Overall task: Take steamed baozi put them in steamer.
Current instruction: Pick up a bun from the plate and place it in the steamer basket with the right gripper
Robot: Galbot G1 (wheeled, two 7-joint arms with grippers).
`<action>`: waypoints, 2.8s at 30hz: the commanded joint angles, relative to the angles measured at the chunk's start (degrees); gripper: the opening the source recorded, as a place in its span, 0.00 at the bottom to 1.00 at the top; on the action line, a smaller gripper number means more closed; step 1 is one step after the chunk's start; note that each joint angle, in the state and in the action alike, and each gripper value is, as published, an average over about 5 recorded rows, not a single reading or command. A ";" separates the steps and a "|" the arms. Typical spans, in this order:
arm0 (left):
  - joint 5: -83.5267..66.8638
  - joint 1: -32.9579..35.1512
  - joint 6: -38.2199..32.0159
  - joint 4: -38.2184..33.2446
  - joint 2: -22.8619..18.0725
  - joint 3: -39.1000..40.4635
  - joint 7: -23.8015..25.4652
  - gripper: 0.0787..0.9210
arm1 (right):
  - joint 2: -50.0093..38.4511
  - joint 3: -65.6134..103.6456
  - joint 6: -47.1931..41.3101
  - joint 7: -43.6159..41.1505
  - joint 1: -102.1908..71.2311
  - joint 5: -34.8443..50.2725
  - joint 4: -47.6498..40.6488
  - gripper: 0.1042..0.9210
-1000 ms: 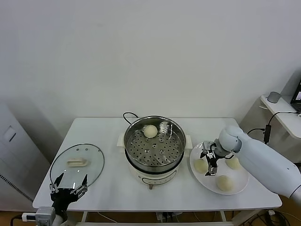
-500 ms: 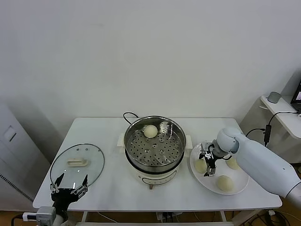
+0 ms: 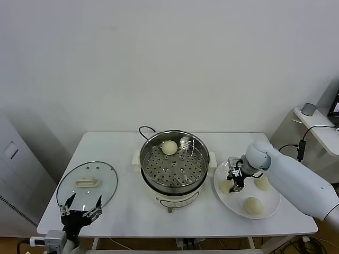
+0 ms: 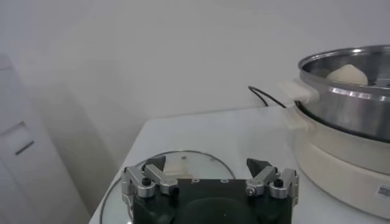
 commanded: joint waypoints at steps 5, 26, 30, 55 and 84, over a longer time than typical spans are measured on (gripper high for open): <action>0.44 -0.94 0.24 0.03 -1.24 0.72 -0.08 0.88 | -9.74 -19.25 -3.99 -1.70 25.57 14.26 5.37 0.40; 0.18 -1.93 0.66 -0.52 -1.58 1.70 -0.76 0.88 | 17.39 -47.28 -22.12 -0.55 56.41 43.45 1.92 0.40; 0.00 -1.86 0.73 -0.58 -1.54 1.66 -0.82 0.88 | 24.83 -46.47 -23.74 0.70 52.28 43.49 -1.21 0.40; -2.13 -2.79 1.18 -0.19 -1.43 1.57 -0.73 0.88 | 45.18 -42.74 -25.98 5.69 36.04 35.66 -17.98 0.40; -3.13 -3.55 3.00 -0.20 -2.21 1.16 0.14 0.88 | 16.56 -43.44 -22.01 -0.79 54.02 38.86 4.40 0.88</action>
